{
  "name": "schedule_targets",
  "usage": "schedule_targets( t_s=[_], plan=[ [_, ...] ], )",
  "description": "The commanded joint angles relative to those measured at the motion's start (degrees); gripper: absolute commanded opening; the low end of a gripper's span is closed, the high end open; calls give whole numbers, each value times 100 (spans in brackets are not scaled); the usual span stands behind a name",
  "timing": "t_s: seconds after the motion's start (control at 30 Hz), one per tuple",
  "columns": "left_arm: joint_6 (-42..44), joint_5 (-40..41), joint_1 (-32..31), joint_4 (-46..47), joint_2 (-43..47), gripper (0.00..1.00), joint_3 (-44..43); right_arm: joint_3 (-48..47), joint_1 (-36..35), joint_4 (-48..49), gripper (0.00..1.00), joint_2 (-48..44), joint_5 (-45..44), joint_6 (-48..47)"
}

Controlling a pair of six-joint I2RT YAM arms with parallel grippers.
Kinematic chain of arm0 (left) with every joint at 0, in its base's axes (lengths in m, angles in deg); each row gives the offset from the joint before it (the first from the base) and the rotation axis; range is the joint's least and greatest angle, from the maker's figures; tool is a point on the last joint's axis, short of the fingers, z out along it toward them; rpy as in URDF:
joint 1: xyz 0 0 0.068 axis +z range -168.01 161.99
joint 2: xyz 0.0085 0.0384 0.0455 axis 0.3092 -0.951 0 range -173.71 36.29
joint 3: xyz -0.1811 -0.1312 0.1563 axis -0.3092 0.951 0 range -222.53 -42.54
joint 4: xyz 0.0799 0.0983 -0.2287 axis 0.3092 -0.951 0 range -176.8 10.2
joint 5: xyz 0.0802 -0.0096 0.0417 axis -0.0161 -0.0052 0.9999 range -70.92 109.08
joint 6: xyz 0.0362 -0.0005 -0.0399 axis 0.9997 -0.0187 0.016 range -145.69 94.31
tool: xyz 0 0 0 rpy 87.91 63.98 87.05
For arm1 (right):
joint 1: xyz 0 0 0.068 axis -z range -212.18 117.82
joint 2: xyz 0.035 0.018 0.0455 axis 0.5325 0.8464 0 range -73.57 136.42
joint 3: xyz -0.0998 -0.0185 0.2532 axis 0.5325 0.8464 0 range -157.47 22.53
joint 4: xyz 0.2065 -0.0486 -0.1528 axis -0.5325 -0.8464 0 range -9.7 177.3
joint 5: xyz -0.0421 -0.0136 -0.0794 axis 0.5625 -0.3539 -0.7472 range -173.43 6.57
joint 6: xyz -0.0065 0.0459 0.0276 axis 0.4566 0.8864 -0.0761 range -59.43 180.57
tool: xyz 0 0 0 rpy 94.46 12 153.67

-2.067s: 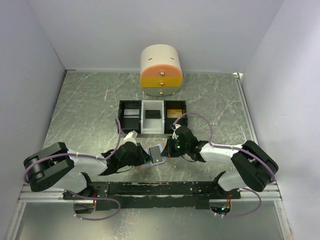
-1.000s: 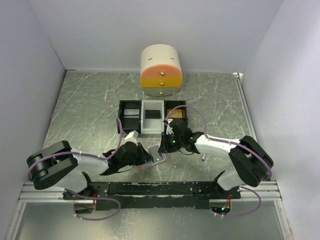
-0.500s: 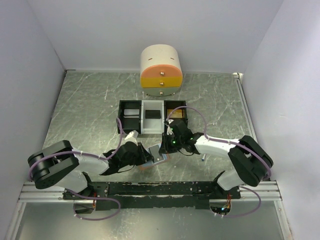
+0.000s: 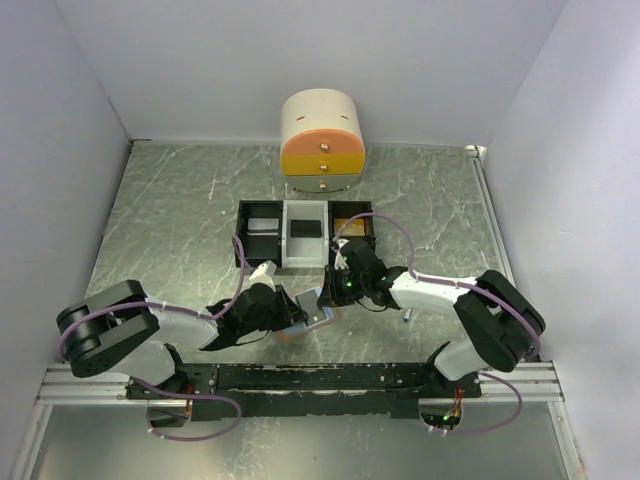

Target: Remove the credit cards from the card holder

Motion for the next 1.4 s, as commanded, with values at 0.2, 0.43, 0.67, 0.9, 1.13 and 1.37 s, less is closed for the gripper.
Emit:
schedule_targets(
  t_s=[0.2, 0.43, 0.67, 0.9, 1.13, 1.37],
  plan=[
    [-263, -1, -39, 856, -313, 29, 160, 214, -20, 242, 16, 314, 443, 246],
    [-394, 241, -39, 498, -29, 19, 235, 206, -21, 21, 16, 240, 125, 229],
    [-380, 381, -39, -75, 223, 7, 174, 168, -15, -125, 17, 198, -191, 233],
    [-312, 434, -39, -635, 294, 8, -6, 189, -16, -165, 17, 186, -348, 266],
    [-436, 533, -39, -593, 465, 13, 156, 148, -21, -325, 17, 191, -475, 161],
    [-424, 412, -39, 410, 376, 39, 413, 159, -21, -216, 17, 284, -299, 157]
  ],
)
